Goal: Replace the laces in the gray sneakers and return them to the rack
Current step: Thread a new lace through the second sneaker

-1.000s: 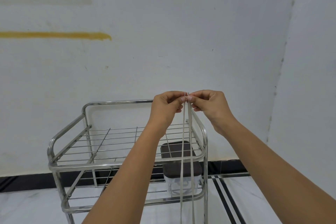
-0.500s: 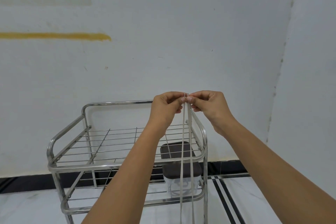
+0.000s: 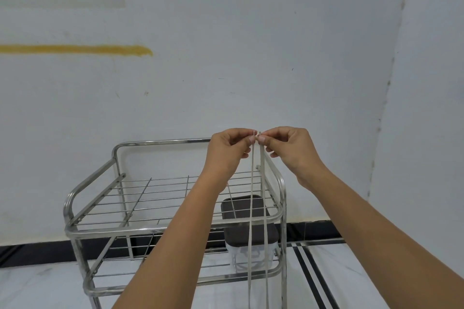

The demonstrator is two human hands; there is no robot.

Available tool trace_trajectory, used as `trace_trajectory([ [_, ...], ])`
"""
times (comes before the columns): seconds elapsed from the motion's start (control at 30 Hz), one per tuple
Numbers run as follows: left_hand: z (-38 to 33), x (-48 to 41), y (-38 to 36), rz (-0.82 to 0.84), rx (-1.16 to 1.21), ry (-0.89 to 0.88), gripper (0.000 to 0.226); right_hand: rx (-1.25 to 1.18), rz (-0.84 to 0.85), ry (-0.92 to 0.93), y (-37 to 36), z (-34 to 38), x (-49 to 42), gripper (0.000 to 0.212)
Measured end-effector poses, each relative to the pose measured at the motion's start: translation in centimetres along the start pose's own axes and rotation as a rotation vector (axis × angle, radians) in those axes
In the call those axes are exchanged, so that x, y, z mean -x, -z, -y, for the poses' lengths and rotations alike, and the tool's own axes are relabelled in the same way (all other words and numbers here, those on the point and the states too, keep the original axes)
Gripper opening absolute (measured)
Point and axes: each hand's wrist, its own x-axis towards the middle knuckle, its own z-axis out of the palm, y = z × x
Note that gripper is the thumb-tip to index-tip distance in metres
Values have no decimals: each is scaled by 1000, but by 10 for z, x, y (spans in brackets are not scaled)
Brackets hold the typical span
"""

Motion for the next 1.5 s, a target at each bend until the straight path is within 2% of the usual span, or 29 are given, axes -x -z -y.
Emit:
trace_trajectory([
  [0.13, 19, 19, 9, -22, -140, 16, 12, 253, 45, 30, -2, -22, 21, 4],
  [0.23, 53, 48, 20, 77, -334, 81, 8, 437, 166, 9, -6, -55, 53, 5],
  [0.43, 158, 128, 39, 186, -582, 329, 3, 630, 447, -217, -24, -145, 129, 10],
  [0.63, 250, 207, 49, 140, -672, 512, 6, 619, 654, -456, -40, -229, 201, 13],
  [0.77, 286, 249, 56, -33, -757, 660, 29, 727, 789, -528, -45, -264, 232, 19],
  [0.87, 285, 278, 32, -70, -716, 754, 47, 728, 776, -556, -48, -275, 242, 19],
  [1.0, 273, 312, -17, 45, -514, 804, 55, 723, 720, -607, -58, -286, 250, 16],
  [1.1, 277, 323, -28, 106, -517, 770, 54, 728, 725, -610, -63, -289, 250, 15],
  [1.23, 278, 323, -26, 48, -504, 739, 43, 737, 733, -606, -68, -292, 252, 18],
  [1.5, 281, 326, -28, -6, -450, 736, 41, 715, 692, -632, -72, -292, 256, 17],
])
